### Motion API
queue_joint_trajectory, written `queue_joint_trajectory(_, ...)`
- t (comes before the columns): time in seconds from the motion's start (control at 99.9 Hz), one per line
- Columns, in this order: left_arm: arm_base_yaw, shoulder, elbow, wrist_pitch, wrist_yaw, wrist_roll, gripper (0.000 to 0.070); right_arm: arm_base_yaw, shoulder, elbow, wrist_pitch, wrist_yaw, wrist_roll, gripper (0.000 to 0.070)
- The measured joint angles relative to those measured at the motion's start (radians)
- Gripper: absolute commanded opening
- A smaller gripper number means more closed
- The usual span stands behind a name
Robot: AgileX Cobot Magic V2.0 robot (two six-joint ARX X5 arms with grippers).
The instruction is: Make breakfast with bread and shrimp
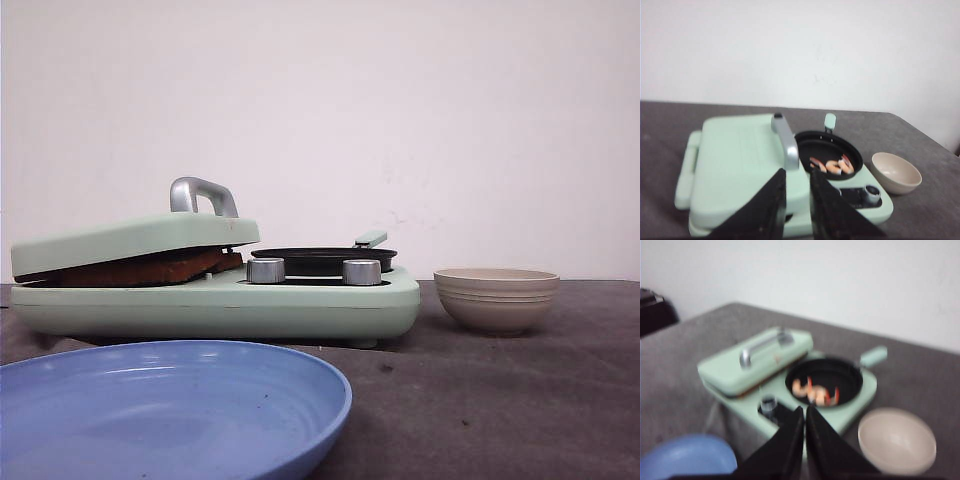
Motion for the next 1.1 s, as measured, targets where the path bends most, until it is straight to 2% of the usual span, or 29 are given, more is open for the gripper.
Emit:
queue_joint_trajectory(0.14,0.0,-0.086,-0.078,-0.006,-0.021,-0.013,0.0004,0.0,-0.147,-0.169,0.002,0.067,0.009,0.0)
queue_joint_trajectory(0.31,0.0,-0.134,-0.121,-0.048,-0.023,-0.016,0.0004,0.0,-0.276,-0.298,0.092,0.074,0.091,0.0)
queue_joint_trajectory(0.61,0.0,-0.2,-0.145,-0.128,-0.052,-0.035,0.0004,0.0,-0.406,-0.373,0.023,0.09,0.12,0.0)
queue_joint_trajectory(0.73,0.0,-0.2,-0.145,-0.129,-0.064,-0.071,0.0004,0.0,-0.408,-0.373,0.049,0.103,0.14,0.0)
queue_joint_trajectory(0.911,0.0,-0.2,-0.145,-0.129,-0.075,-0.169,0.0004,0.0,-0.409,-0.373,0.044,0.103,0.164,0.0)
queue_joint_trajectory(1.101,0.0,-0.2,-0.145,-0.129,-0.075,-0.196,0.0004,0.0,-0.409,-0.373,0.056,0.097,0.17,0.0)
